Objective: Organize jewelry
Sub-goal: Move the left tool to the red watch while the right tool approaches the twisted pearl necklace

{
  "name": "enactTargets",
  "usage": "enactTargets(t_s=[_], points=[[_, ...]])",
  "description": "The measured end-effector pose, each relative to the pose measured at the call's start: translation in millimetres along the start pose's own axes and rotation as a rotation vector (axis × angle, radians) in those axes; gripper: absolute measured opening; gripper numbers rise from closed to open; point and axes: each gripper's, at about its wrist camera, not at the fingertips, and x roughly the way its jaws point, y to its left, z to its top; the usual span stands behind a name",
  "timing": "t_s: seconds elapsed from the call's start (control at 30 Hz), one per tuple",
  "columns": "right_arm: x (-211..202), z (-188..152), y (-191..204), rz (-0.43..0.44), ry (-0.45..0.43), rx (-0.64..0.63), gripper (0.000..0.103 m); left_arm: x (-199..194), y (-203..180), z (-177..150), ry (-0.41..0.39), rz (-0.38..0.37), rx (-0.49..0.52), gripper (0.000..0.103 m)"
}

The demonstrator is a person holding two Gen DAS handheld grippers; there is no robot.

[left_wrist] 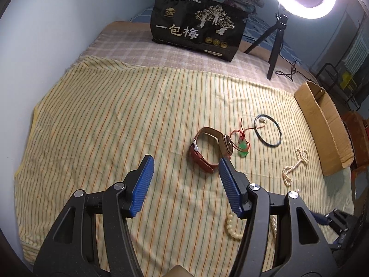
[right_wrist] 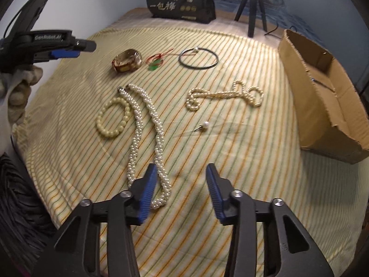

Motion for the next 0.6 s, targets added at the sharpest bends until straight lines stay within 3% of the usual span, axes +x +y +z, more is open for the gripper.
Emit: enactTargets(t_s=[0.33, 0.47, 0.6], points=[[18.4, 3.9, 15.8, -0.003, 0.046, -0.065, 0.036, 34.0, 5.7, 10.3, 0.07, -0.023, -0.056, 0.06], [21.9, 5.6, 18.1, -0.011, 0.047, -0.073, 0.036, 48.3, 5.5, 13.8, 0.094, -0.008, -0.07, 0.048], [27.2, 8.6, 20.2, -0.022, 0.047, -0.088, 0.036, 63.7, 5.9, 12.4, 0.124, 0.009, -0.083, 0.048]])
